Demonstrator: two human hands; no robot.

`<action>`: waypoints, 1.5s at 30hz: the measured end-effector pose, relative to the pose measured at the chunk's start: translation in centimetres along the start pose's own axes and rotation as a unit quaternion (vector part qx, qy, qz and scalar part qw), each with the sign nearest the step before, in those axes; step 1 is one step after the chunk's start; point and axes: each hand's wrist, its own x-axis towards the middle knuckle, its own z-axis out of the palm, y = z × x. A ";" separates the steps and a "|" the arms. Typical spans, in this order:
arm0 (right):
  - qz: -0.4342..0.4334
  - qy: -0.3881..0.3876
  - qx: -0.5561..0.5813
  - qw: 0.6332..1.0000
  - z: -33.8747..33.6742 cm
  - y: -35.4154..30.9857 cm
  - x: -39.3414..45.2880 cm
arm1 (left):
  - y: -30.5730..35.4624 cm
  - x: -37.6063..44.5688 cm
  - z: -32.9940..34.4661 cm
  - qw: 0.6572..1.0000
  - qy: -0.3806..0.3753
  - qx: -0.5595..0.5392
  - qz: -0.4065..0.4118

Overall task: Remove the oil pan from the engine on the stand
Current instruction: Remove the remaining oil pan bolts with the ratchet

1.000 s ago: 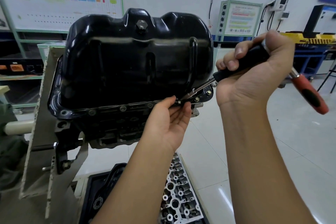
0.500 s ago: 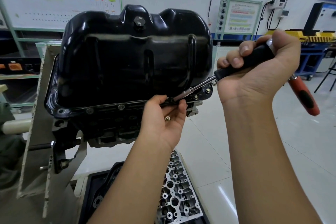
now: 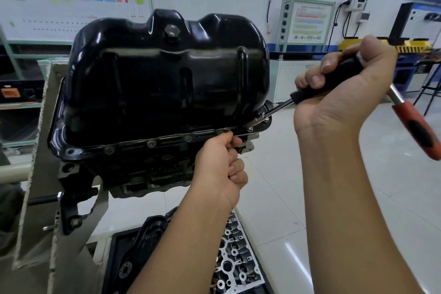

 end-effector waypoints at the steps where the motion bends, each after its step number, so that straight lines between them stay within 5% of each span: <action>1: -0.003 -0.004 -0.002 1.000 0.3 0.1 -0.4 | -0.1 0.0 0.0 1.000 0.000 0.007 0.003; 15: 0.006 -0.076 -0.030 0.997 1.1 -0.4 -0.6 | -0.6 0.2 0.0 0.997 -0.008 0.071 0.039; 21: 0.031 -0.197 -0.046 0.979 0.6 -0.4 -1.0 | -0.9 0.2 0.2 0.983 -0.016 0.148 0.105; 26: 0.043 -0.273 -0.083 0.957 0.6 -0.2 -0.9 | -1.0 0.0 0.7 0.934 0.006 0.263 0.241; 34: 0.108 -0.406 -0.065 0.905 -1.5 -1.6 0.4 | -0.6 0.4 -0.3 0.915 0.014 0.303 0.265; 39: 0.121 -0.352 -0.035 0.928 -2.3 -1.9 0.5 | -0.8 1.7 -1.0 0.890 -0.019 0.371 0.263; 45: 0.014 -0.207 -0.063 0.976 -0.9 -0.9 -0.6 | -1.2 2.7 -1.5 0.874 -0.027 0.396 0.280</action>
